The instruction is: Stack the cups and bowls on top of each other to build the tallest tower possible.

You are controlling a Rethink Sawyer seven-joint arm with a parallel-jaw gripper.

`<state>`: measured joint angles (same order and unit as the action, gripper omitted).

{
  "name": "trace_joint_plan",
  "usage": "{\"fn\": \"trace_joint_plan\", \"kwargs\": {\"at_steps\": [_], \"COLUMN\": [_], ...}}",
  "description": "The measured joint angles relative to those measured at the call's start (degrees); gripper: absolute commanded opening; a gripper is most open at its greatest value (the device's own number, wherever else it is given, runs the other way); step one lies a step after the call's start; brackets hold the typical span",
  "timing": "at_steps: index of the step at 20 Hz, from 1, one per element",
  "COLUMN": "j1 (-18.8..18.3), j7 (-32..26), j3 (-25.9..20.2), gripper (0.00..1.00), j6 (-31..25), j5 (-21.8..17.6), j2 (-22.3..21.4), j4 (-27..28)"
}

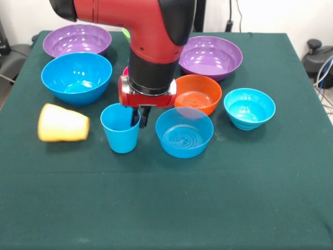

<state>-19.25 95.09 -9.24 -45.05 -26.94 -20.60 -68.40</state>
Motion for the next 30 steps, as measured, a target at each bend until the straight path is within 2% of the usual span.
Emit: {"fn": "trace_joint_plan", "kwargs": {"at_steps": [16, 26, 30], "j1": [3.84, 6.33, 6.48], "j7": [0.0, 0.0, 0.0], "j3": [-0.26, -0.31, -0.71], "gripper": [0.0, 0.0, 0.0], "j6": [-3.95, -11.32, -12.06], "j5": [0.49, 0.42, 0.37], "j2": [1.92, 5.53, 6.33], "j4": [4.34, 12.84, 14.89]}}
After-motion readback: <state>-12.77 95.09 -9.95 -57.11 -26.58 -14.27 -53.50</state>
